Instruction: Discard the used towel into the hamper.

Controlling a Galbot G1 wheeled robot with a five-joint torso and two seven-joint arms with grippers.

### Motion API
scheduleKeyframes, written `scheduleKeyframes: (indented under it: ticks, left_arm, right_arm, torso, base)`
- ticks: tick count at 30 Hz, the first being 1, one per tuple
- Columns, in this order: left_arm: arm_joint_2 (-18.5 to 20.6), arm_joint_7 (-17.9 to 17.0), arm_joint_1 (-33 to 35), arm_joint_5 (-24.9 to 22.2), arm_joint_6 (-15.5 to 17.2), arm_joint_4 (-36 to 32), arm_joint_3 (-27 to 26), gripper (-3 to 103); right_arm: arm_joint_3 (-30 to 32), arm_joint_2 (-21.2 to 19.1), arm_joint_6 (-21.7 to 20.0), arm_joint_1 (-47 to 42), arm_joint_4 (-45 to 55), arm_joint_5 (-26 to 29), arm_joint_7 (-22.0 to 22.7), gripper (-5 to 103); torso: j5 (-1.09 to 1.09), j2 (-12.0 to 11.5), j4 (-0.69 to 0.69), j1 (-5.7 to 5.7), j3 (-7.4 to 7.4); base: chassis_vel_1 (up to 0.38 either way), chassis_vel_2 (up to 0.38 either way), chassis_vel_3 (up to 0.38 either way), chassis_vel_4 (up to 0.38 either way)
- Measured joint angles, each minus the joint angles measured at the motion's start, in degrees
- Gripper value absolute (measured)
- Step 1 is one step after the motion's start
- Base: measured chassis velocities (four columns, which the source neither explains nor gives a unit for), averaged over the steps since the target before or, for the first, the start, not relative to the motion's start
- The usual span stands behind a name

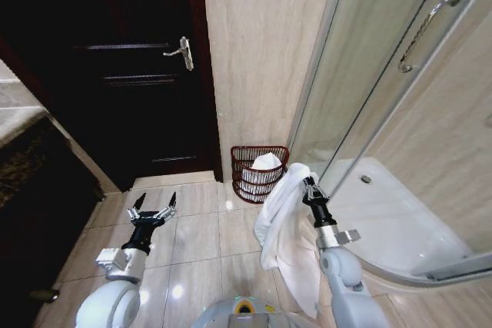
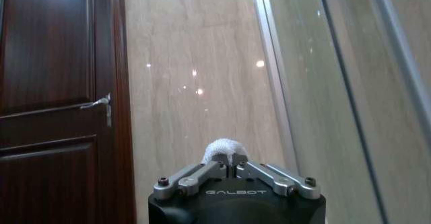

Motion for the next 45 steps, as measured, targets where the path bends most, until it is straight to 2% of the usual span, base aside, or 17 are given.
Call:
scheduleKeyframes:
  ticks: [7,14,18,30,38,45]
  left_arm:
    - [0.00,0.00,0.00,0.00,0.00,0.00,0.00,98]
    - [0.00,0.00,0.00,0.00,0.00,0.00,0.00,98]
    - [0.00,0.00,0.00,0.00,0.00,0.00,0.00,98]
    - [0.00,0.00,0.00,0.00,0.00,0.00,0.00,98]
    - [0.00,0.00,0.00,0.00,0.00,0.00,0.00,98]
    - [0.00,0.00,0.00,0.00,0.00,0.00,0.00,98]
  right_arm:
    - [2.04,-1.87,-3.54,-0.85,7.28,-0.02,0.36,3]
    - [3.37,-6.98,-7.43,-0.54,15.50,5.19,-0.43,3]
    - [3.19,-8.52,-8.81,-0.37,18.05,7.42,-0.41,3]
    - [3.74,-12.22,-10.47,1.94,20.77,10.10,0.80,3]
    - [5.32,-17.75,-11.34,4.17,21.17,12.49,1.79,3]
    - [6.10,-18.64,-11.37,4.36,21.16,13.27,2.15,3]
  torso:
    - [0.01,1.95,0.00,0.83,1.12]
    - [0.01,4.04,0.01,1.79,2.25]
    - [0.00,5.00,0.01,2.20,2.79]
    - [0.00,7.84,0.01,3.50,4.32]
    - [0.00,10.26,0.01,4.56,5.69]
    - [0.00,11.93,0.01,5.29,6.64]
  base:
    - [0.000,0.000,0.000,0.000]
    - [0.000,0.000,0.000,0.000]
    - [0.000,0.000,0.000,0.000]
    - [0.000,0.000,0.000,0.000]
    - [0.000,0.000,0.000,0.000]
    - [0.000,0.000,0.000,0.000]
